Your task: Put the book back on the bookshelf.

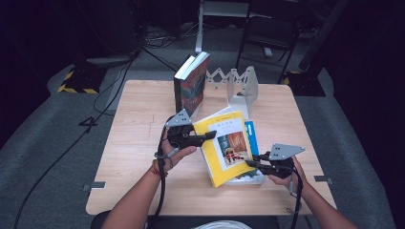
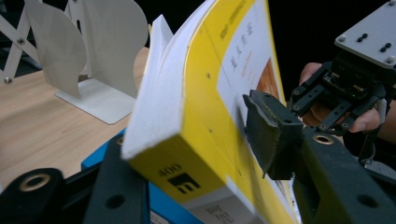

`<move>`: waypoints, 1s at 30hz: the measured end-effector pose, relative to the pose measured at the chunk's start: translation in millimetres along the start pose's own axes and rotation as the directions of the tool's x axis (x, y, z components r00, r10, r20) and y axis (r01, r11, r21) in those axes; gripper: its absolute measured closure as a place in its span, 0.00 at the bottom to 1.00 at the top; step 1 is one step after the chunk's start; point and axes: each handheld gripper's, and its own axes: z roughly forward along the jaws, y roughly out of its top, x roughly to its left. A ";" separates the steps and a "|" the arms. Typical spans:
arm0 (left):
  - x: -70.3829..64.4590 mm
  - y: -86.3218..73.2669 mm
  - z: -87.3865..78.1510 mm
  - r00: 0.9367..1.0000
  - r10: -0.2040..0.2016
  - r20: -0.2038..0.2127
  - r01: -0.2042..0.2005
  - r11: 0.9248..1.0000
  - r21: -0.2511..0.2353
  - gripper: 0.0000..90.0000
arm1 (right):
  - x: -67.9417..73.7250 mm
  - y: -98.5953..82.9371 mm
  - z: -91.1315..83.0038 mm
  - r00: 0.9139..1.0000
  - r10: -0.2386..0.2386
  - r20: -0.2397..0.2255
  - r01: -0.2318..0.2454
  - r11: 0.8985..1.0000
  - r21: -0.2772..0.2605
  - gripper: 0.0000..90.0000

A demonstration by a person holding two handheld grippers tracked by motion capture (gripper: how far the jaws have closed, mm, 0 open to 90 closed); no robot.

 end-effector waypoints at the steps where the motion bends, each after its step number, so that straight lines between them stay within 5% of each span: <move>1: -0.9 1.2 -0.2 1.000 0.011 0.002 -0.011 1.000 0.001 0.63 | -0.7 -0.2 0.7 1.000 0.004 0.004 -0.004 1.000 0.002 0.84; 8: -17.0 19.6 1.0 0.993 0.097 0.061 -0.096 0.995 -0.016 0.74 | -4.5 -1.7 1.4 0.999 0.023 0.030 -0.024 1.000 0.010 0.84; 17: -42.6 36.7 13.0 0.973 0.232 0.004 -0.232 0.972 0.033 0.77 | -10.5 -3.9 5.4 0.995 0.041 0.089 -0.044 0.999 0.024 0.81; 26: -50.5 39.4 26.0 0.970 0.244 -0.012 -0.243 0.969 0.036 0.63 | -10.8 -3.6 4.6 0.995 0.030 0.093 -0.032 0.999 0.022 0.83; 30: -47.2 37.9 23.2 0.973 0.230 0.017 -0.230 0.973 0.000 0.77 | -11.1 -6.3 3.0 0.996 0.042 0.079 -0.043 0.999 0.013 0.83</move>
